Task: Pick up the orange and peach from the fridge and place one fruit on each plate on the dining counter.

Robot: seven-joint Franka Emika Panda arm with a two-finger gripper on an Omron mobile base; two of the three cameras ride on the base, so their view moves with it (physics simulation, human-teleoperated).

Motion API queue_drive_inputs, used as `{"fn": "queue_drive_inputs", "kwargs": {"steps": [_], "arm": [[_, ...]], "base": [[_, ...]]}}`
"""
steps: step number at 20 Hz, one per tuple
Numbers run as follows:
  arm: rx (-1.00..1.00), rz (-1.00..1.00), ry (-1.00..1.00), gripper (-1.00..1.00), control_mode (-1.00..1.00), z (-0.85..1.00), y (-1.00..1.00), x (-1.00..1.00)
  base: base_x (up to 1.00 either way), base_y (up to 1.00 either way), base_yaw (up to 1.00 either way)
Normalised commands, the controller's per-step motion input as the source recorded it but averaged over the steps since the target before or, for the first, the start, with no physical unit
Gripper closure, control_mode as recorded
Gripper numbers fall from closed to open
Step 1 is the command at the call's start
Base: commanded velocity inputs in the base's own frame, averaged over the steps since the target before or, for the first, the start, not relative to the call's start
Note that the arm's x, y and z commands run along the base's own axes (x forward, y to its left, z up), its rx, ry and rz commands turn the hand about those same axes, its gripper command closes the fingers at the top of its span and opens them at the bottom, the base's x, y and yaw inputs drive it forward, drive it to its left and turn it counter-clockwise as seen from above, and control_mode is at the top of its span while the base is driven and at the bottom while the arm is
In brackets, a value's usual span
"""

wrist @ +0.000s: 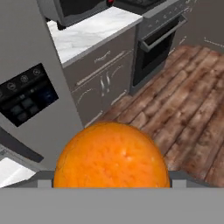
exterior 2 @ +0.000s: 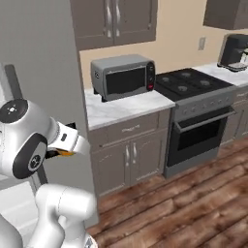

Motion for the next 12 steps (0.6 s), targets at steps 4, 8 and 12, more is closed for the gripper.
{"fn": "queue_drive_inputs", "kwargs": {"steps": [4, 8, 12], "arm": [[0.0, 0.0, 0.0, 1.0, 1.0, 0.0, 0.0, 0.0], [0.0, 0.0, 0.0, 1.0, 1.0, 0.0, 0.0, 0.0], [0.0, 0.0, 0.0, 1.0, 1.0, 0.0, 0.0, 0.0]], "base": [[-0.16, -0.53, -0.49], [-0.18, -0.51, -0.46], [-0.2, -0.53, -0.43]]}}
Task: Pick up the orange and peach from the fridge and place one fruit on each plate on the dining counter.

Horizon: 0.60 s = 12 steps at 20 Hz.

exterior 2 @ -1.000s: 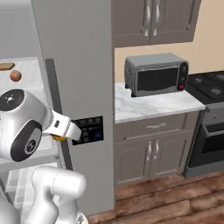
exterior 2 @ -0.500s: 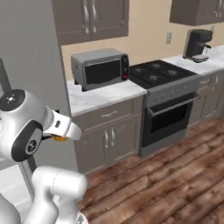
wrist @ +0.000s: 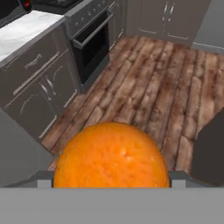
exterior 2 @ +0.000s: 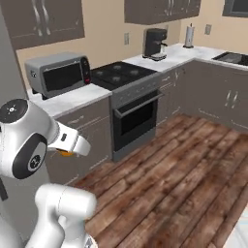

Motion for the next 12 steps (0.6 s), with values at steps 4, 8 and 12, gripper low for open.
{"fn": "queue_drive_inputs", "kwargs": {"steps": [4, 8, 12], "arm": [[0.0, 0.0, 0.0, 1.0, 1.0, 0.0, 0.0, 0.0], [0.0, 0.0, 0.0, 1.0, 1.0, 0.0, 0.0, 0.0], [0.0, 0.0, 0.0, 1.0, 1.0, 0.0, 0.0, 0.0]], "base": [[-0.24, -0.5, -0.4], [-0.59, -0.36, -0.35], [-0.89, -0.27, -0.31]]}}
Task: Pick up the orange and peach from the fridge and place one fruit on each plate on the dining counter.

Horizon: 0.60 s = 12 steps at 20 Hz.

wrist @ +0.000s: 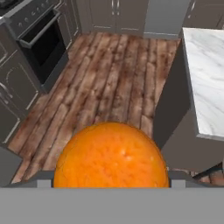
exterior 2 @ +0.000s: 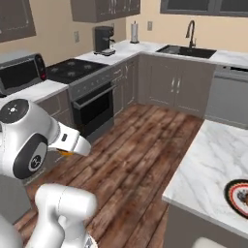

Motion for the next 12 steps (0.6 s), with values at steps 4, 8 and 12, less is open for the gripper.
{"fn": "queue_drive_inputs", "kwargs": {"steps": [4, 8, 12], "arm": [[0.0, 0.0, 0.0, 1.0, 1.0, 0.0, 0.0, 0.0], [0.0, 0.0, 0.0, 1.0, 1.0, 0.0, 0.0, 0.0], [0.0, 0.0, 0.0, 1.0, 1.0, 0.0, 0.0, 0.0]], "base": [[-0.86, -0.2, -0.27], [-0.04, -0.35, -0.22], [0.23, -0.84, -0.17]]}}
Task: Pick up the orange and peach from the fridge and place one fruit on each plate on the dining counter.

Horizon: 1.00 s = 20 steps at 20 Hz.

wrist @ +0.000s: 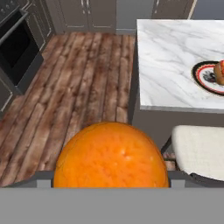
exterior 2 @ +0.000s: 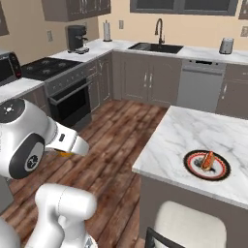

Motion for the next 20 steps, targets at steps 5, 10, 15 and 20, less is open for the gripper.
{"fn": "queue_drive_inputs", "kwargs": {"steps": [5, 10, 15, 20], "arm": [[0.0, 0.0, 0.0, 1.0, 1.0, 0.0, 0.0, 0.0], [0.0, 0.0, 0.0, 1.0, 1.0, 0.0, 0.0, 0.0], [0.0, 0.0, 0.0, 1.0, 1.0, 0.0, 0.0, 0.0], [0.0, 0.0, 0.0, 1.0, 1.0, 0.0, 0.0, 0.0]], "base": [[-0.11, -0.82, -0.17], [-0.73, -0.69, -0.14], [-0.92, -0.29, -0.19], [-0.67, 0.22, -0.41]]}}
